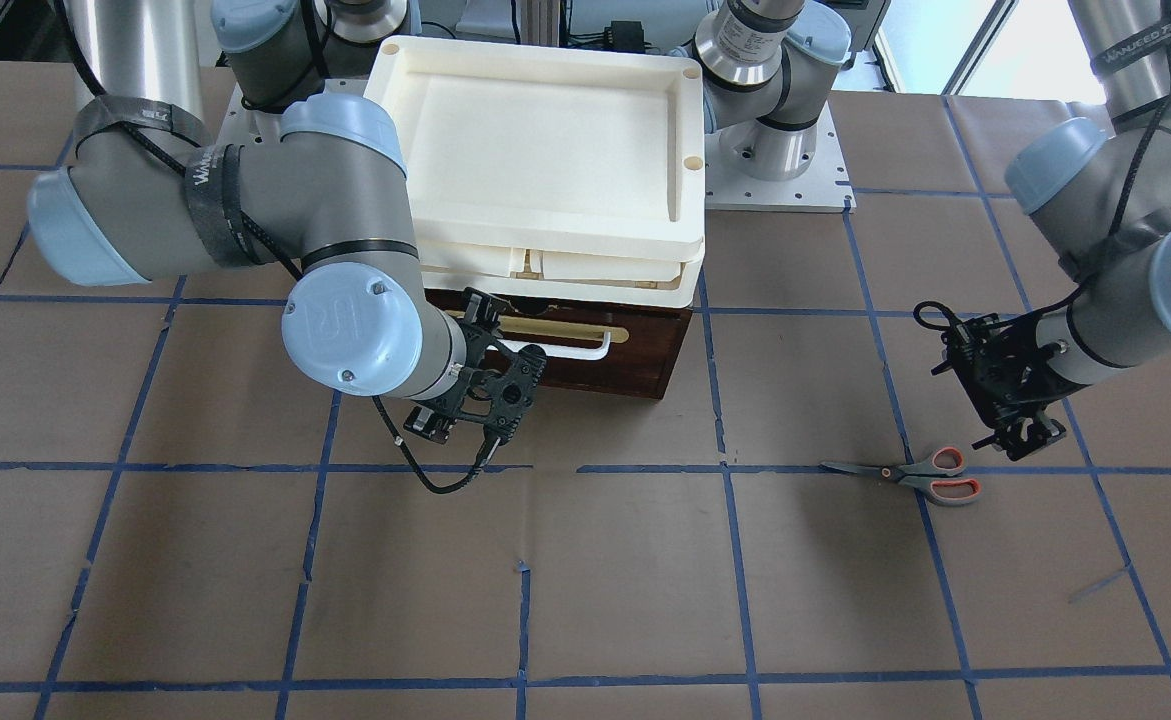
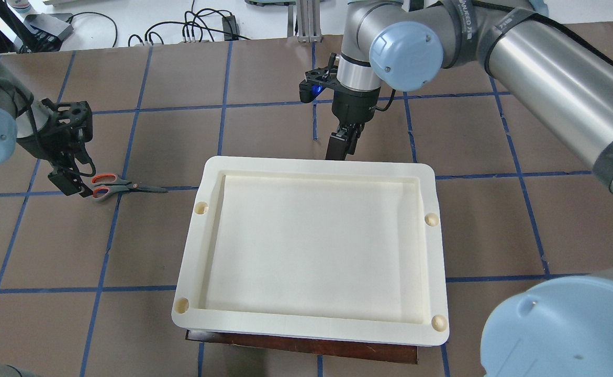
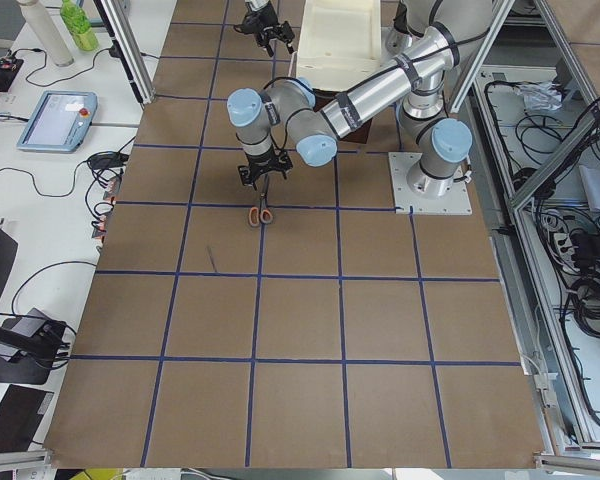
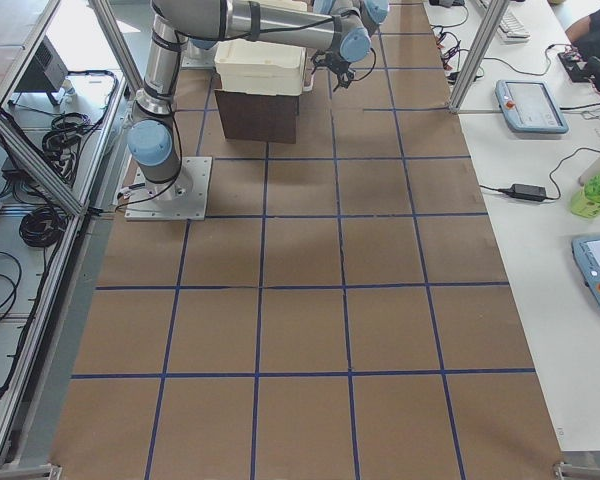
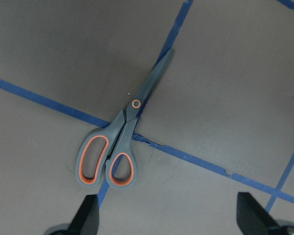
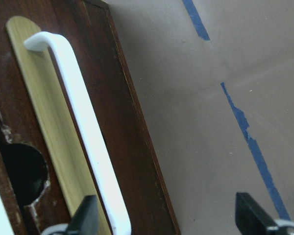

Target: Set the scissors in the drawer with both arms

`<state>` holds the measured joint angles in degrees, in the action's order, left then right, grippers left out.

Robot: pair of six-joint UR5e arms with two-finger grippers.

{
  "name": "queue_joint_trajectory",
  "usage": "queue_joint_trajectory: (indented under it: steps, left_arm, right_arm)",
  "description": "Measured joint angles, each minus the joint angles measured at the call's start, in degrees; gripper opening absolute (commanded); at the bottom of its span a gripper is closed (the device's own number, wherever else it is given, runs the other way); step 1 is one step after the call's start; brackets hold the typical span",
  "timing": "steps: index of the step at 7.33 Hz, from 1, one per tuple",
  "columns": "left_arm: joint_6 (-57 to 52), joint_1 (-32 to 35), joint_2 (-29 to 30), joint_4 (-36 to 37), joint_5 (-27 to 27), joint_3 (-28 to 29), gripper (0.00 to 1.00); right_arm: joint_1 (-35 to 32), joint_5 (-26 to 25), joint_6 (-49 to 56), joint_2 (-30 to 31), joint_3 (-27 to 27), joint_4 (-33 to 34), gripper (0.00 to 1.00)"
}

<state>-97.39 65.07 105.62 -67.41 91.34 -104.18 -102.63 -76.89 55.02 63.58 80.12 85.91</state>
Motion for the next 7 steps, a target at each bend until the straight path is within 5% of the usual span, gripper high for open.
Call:
queue_joint_trajectory:
  steps: [2,7]
  left_arm:
    - [-7.2,0.3,1.8,10.1,0.8,-4.4,1.0]
    - [-8.9,2.2,6.4,18.7,0.9,-5.8,0.99]
  right_arm:
    - [-0.1,-1.1,1.1,0.2,1.3,1.7,1.0]
    - [-2.0,-1.0,1.5,0.4,1.5,1.5,1.0]
